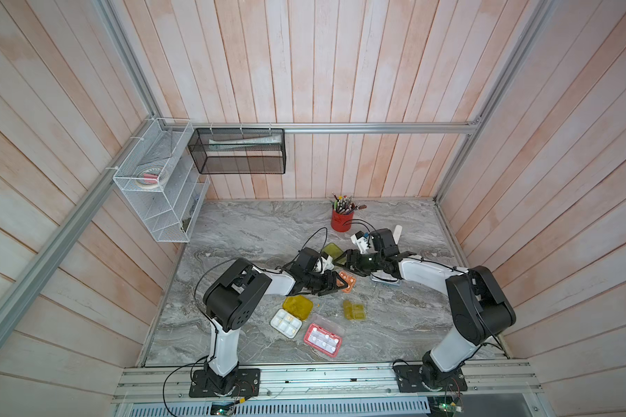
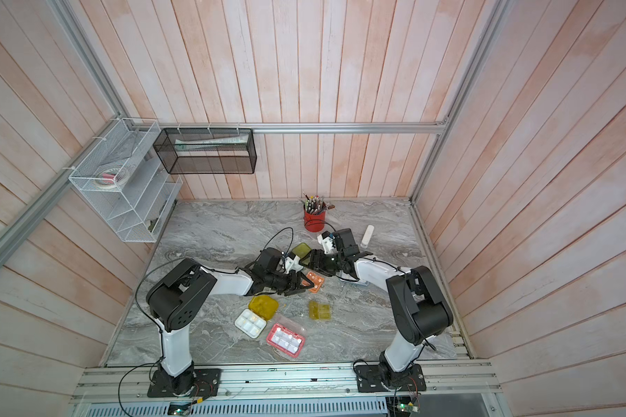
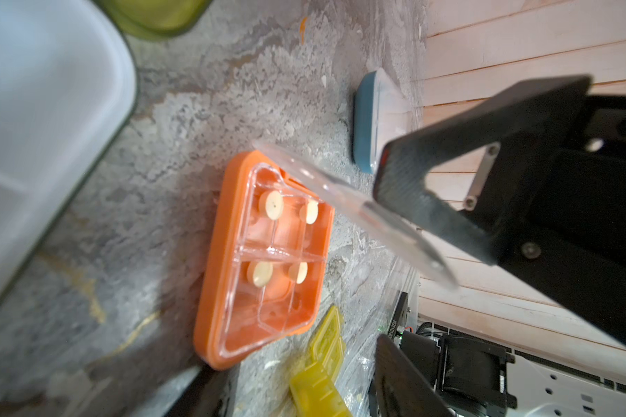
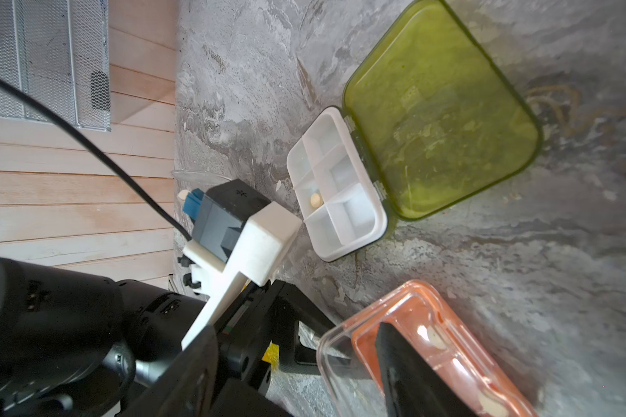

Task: Close pillboxes
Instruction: Close the lid on the pillbox.

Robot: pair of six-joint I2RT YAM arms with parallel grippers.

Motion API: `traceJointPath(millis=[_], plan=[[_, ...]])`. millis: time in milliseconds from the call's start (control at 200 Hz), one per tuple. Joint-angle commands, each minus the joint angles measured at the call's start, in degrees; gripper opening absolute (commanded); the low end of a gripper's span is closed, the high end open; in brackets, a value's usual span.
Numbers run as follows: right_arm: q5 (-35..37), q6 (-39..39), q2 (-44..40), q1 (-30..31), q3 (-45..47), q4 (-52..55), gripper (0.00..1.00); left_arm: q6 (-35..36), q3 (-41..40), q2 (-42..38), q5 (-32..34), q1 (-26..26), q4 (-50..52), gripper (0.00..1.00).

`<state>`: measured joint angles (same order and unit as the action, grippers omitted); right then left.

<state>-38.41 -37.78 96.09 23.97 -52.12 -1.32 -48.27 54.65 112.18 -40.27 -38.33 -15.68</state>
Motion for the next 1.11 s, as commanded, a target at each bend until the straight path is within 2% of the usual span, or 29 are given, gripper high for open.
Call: traceJointPath(millis=[0,630,870,1100], plan=[[2.0,-0.6,0.3,0.5,2.1,-0.5,0.71,0.3,1.1,0.6,-0.2,-0.3,-2.1,0.62],[5.3,1.4,-4.9,0.0,-1.6,3.5,0.71,2.4,-1.5,-5.2,-0.2,0.1,1.7,0.62],[6.3,1.1,-8.6,-1.1,0.9,5.4,0.71,3.1,-3.2,-8.1,0.5,0.8,2.9,0.62],[7.0,1.0,-12.0,-1.5,4.8,7.4,0.71,3.7,-2.9,-7.7,1.0,2.1,3.2,0.62]])
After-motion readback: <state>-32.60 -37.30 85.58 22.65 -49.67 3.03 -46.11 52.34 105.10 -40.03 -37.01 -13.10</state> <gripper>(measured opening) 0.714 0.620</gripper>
